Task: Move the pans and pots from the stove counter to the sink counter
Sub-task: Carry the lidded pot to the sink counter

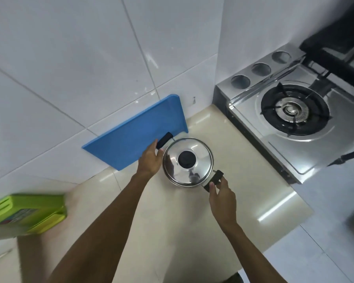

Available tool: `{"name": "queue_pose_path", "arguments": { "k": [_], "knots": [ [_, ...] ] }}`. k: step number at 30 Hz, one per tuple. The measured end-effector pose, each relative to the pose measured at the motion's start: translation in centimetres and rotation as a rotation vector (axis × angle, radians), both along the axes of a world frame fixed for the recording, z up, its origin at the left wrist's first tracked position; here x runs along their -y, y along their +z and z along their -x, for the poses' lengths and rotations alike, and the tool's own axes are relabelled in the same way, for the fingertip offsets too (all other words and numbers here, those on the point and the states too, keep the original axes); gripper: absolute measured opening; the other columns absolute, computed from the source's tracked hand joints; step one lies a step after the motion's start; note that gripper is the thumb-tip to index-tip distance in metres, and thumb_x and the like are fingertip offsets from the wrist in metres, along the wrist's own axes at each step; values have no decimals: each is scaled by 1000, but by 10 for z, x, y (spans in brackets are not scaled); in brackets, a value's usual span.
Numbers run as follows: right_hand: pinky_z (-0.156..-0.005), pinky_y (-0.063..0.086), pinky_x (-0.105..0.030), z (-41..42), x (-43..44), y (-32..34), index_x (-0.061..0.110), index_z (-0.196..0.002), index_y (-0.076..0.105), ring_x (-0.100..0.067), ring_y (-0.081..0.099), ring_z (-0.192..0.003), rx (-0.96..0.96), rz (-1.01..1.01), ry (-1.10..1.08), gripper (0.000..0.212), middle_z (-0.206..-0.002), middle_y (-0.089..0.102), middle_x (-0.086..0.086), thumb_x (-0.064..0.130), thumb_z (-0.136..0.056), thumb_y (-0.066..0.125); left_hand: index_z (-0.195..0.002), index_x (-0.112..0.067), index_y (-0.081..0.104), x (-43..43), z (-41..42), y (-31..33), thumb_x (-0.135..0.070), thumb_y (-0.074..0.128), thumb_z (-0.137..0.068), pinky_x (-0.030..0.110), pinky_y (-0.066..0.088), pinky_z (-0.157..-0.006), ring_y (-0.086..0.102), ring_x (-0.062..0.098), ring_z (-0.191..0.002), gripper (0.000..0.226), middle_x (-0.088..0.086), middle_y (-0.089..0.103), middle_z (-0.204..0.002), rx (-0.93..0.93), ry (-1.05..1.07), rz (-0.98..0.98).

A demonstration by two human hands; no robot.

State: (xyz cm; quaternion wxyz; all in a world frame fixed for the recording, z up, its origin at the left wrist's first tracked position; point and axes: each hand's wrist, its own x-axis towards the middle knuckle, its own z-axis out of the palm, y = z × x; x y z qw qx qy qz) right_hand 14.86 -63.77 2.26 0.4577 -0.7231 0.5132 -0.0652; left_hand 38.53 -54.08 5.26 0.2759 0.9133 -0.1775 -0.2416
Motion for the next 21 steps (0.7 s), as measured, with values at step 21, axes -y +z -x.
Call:
{"name": "queue_pose_path", "arguments": {
  "k": [21],
  "knots": [
    [-85, 53, -35, 11, 7, 37, 18, -134, 66, -23, 74, -95, 182, -26, 265, 33, -97, 81, -1, 13, -102, 58, -127, -19, 70, -160, 118, 10, -16, 75, -90, 29, 46, -81, 69, 13, -87, 37, 0, 74, -98, -279, 637, 408]
  ]
}}
